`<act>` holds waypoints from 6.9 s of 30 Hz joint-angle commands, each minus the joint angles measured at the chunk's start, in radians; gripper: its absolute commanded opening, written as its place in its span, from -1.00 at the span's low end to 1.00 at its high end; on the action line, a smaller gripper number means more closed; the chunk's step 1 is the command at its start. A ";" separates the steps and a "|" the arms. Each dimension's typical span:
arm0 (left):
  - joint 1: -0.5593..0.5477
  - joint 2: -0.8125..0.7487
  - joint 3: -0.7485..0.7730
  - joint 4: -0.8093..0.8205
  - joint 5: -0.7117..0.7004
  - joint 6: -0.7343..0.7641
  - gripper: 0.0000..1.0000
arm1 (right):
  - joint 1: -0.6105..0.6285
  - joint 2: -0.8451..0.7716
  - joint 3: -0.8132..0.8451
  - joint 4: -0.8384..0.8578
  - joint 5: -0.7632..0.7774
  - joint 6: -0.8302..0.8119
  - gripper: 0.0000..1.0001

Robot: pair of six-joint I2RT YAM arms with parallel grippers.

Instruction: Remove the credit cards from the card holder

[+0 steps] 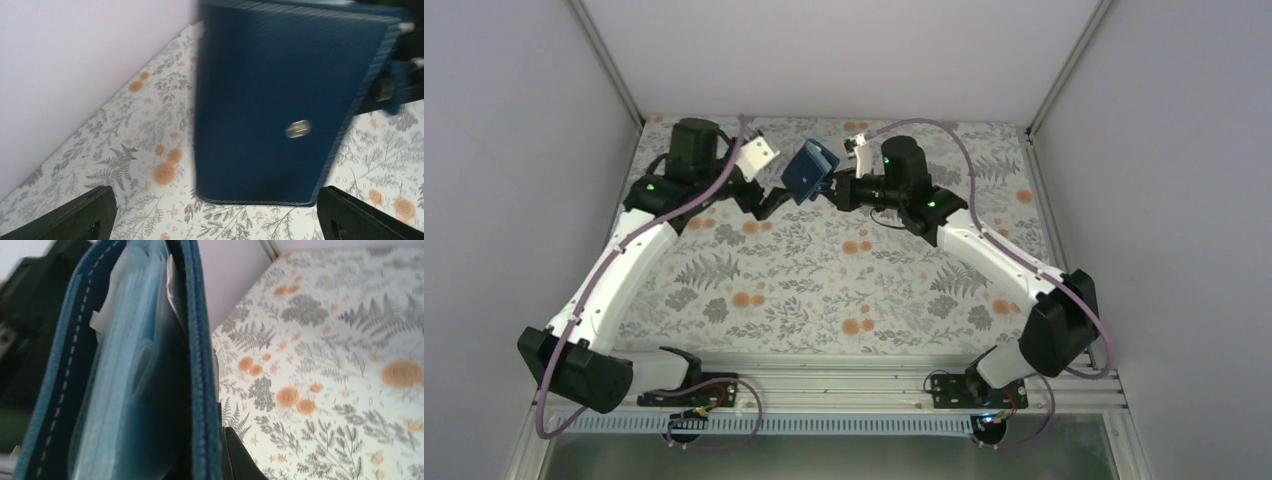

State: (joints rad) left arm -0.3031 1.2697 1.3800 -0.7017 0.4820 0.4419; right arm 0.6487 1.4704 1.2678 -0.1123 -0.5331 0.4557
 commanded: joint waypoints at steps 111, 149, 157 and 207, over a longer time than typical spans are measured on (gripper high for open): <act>-0.045 -0.038 0.118 -0.114 -0.059 0.177 0.91 | 0.020 0.097 0.179 -0.121 -0.302 -0.050 -0.92; 0.108 -0.060 0.174 -0.263 0.131 0.325 1.00 | 0.015 0.097 0.228 -0.194 -0.392 -0.195 -0.92; 0.130 -0.070 0.175 -0.289 0.125 0.358 1.00 | 0.016 0.091 0.228 -0.190 -0.395 -0.196 -0.92; 0.022 -0.059 0.062 -0.082 0.038 0.124 1.00 | 0.015 0.076 0.224 -0.185 -0.387 -0.177 -0.92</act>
State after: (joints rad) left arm -0.2699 1.2209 1.4624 -0.8314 0.6003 0.5915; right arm 0.6617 1.5826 1.4631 -0.3294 -0.9054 0.2684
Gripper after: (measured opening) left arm 0.998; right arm 0.065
